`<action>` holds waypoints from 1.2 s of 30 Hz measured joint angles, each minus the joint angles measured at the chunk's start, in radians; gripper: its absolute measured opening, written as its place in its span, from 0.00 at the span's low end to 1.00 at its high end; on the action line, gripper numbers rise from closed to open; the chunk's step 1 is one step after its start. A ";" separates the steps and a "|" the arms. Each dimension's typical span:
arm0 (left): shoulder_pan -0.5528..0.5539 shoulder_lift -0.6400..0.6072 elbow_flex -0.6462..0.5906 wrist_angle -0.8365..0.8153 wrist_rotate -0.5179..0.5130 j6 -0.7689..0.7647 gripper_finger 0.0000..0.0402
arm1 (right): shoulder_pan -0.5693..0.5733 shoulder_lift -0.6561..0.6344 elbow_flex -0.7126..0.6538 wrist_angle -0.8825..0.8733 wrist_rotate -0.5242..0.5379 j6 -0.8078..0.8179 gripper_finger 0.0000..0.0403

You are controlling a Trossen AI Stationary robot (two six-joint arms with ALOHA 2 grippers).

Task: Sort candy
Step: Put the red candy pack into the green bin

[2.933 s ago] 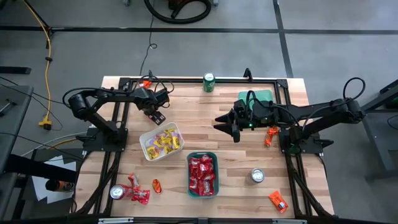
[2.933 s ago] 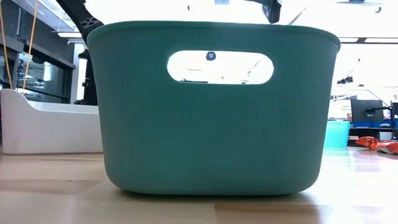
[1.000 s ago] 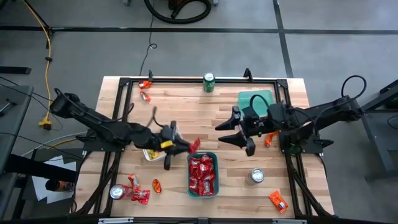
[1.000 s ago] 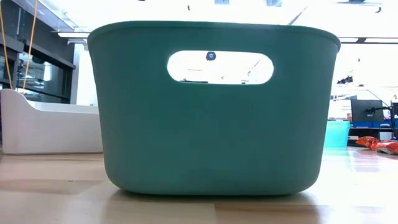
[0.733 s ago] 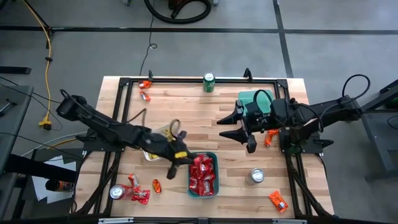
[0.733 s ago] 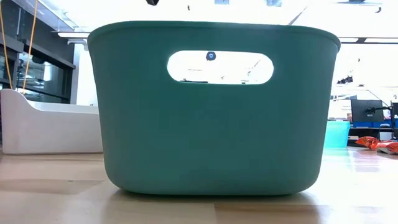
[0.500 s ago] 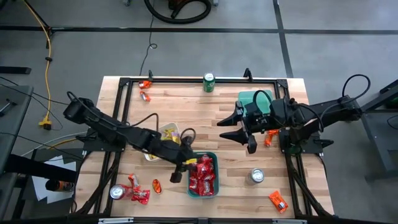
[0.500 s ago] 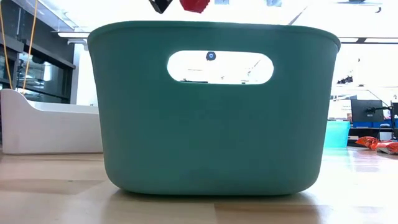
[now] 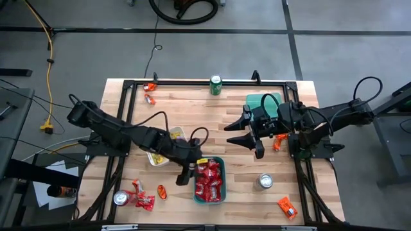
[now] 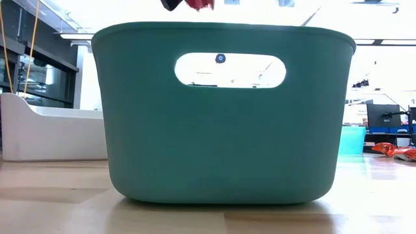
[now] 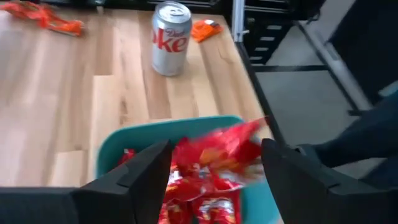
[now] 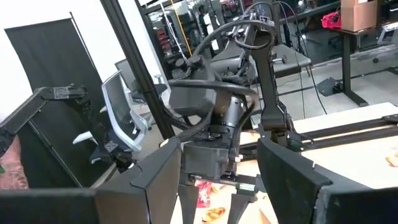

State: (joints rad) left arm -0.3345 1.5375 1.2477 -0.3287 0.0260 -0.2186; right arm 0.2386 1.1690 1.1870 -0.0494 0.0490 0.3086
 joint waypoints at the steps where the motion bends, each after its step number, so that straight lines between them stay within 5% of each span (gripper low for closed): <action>1: 0.006 0.000 0.000 0.000 0.013 -0.007 0.59 | 0.000 0.000 0.000 0.000 0.000 0.001 0.51; 10: 0.054 -0.024 -0.001 -0.005 0.025 0.053 0.59 | 0.000 -0.021 0.000 -0.029 -0.037 0.007 0.51; 15: 0.113 -0.138 0.000 0.002 0.019 0.002 0.59 | 0.000 -0.080 0.000 -0.056 -0.037 0.005 0.51; 20: 0.161 -0.289 -0.011 0.055 -0.100 -0.001 0.59 | -0.001 -0.138 0.000 -0.119 0.034 -0.013 0.51; 27: 0.174 -0.473 -0.206 0.364 -0.250 0.022 0.59 | -0.002 -0.155 0.000 -0.236 0.104 -0.022 0.51; 36: 0.168 -0.527 -0.446 0.509 -0.301 -0.209 0.59 | -0.002 -0.125 0.000 -0.284 0.106 -0.020 0.51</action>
State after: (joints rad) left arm -0.1662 1.0103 0.8014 0.1808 -0.2752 -0.4280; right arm 0.2363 1.0440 1.1873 -0.3331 0.1555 0.2885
